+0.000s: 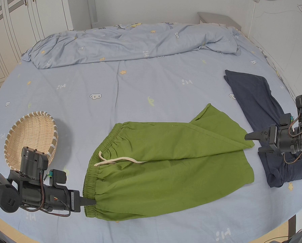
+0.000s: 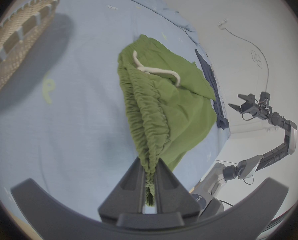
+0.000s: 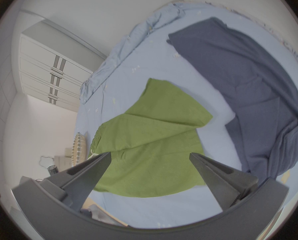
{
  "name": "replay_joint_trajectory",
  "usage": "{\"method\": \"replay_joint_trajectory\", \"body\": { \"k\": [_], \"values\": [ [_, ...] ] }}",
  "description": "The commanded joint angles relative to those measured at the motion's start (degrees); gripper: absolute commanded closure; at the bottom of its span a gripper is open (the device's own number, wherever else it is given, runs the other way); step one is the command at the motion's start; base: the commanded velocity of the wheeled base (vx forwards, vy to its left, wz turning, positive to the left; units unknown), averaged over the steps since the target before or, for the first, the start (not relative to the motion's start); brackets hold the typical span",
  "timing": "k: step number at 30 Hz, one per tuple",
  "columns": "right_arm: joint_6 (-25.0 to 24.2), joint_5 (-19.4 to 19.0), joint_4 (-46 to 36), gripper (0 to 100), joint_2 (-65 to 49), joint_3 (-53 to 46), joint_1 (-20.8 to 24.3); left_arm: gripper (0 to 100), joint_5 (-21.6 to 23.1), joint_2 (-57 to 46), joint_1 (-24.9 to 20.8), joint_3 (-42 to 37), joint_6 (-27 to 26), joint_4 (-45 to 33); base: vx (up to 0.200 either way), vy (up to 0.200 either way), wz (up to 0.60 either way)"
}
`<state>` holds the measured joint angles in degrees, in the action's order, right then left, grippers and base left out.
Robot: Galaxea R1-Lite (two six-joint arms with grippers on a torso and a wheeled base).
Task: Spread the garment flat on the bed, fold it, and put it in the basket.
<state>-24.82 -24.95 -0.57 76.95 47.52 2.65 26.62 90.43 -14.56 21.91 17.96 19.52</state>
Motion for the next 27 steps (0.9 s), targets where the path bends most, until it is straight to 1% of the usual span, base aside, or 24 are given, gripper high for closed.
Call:
{"method": "replay_joint_trajectory", "body": {
  "k": [1, 3, 5, 7, 9, 10, 15, 27],
  "values": [
    [2.0, -7.6, 0.2, 0, 7.5, -2.9, -5.1, 100, 0.1, -2.8, 4.3, -2.3, -2.7, 0.0, 0.000, 0.000, 0.00],
    [5.2, -8.9, 0.1, 0, 9.3, -3.2, -5.7, 100, 0.1, -2.9, 4.3, -2.4, -2.8, 0.0, 0.000, 0.000, 0.00],
    [6.6, -9.0, 0.0, 0, 9.9, -3.7, -5.7, 100, 0.3, -2.9, 4.2, -2.3, -2.8, 0.0, 0.000, 0.000, 0.00],
    [9.1, -9.0, 0.1, 0, 10.8, -5.2, -5.8, 100, 0.6, -2.5, 4.2, -2.3, -2.7, 0.0, 0.000, 0.000, 0.00],
    [9.4, -9.0, 0.1, 0, 10.9, -5.3, -5.9, 100, 0.7, -2.5, 4.2, -2.2, -2.7, 0.0, 0.000, 0.000, 0.00],
    [10.6, -9.1, 0.0, 0, 11.0, -5.9, -6.3, 100, 0.8, -1.9, 4.3, -2.1, -2.7, 0.0, 0.000, 0.000, 0.00],
    [13.0, -9.1, -0.1, 0, 12.5, -7.2, -6.6, 100, 0.8, -1.7, 4.2, -2.0, -2.7, 0.0, 0.000, 0.000, 0.00],
    [14.3, -9.2, 0.0, 0, 14.2, -9.2, -6.2, 100, 0.7, -1.0, 4.1, -2.0, -2.7, 0.0, 0.000, 0.000, 0.00]
  ]
}}
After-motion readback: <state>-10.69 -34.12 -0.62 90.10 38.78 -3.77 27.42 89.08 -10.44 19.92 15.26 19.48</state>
